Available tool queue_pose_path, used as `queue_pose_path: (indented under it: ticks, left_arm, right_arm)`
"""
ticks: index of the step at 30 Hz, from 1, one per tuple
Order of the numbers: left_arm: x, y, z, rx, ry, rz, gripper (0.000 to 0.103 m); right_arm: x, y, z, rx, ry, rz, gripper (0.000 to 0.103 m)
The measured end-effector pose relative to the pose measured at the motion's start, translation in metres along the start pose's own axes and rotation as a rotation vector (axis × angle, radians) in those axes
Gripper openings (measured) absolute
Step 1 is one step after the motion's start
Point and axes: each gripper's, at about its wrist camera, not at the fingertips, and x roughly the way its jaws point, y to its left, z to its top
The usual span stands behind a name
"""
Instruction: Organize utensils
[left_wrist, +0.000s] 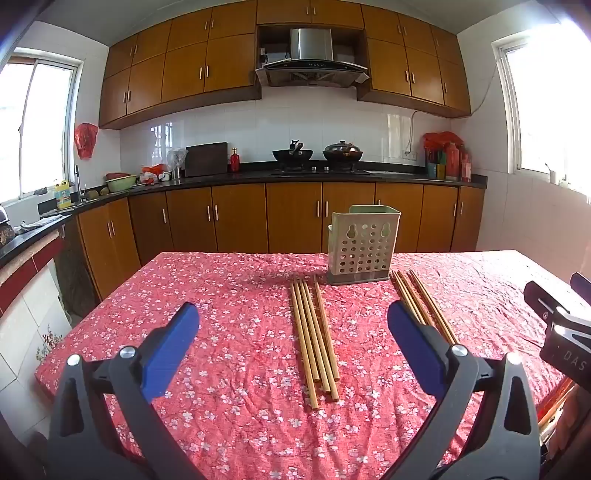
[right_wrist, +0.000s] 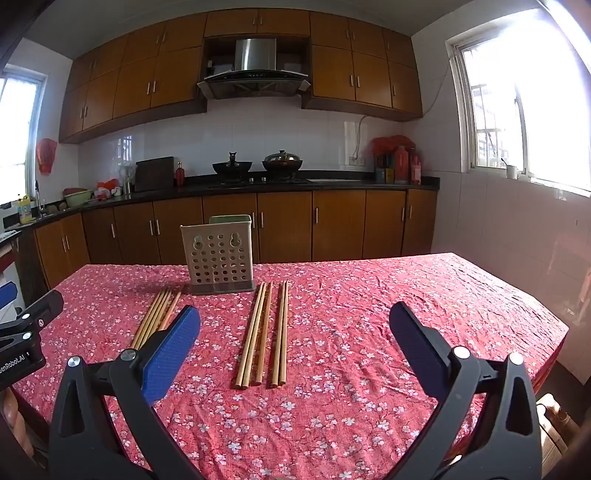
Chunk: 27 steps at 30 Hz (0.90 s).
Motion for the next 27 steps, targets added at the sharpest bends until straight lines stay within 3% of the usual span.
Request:
queue_pose_path:
  ticks: [27]
  left_arm:
    - [0.0003, 0.0004, 0.0, 0.0, 0.001, 0.001, 0.099]
  right_arm:
    - [0.0006, 0.0014, 0.0001, -0.006, 0.004, -0.001, 0.101]
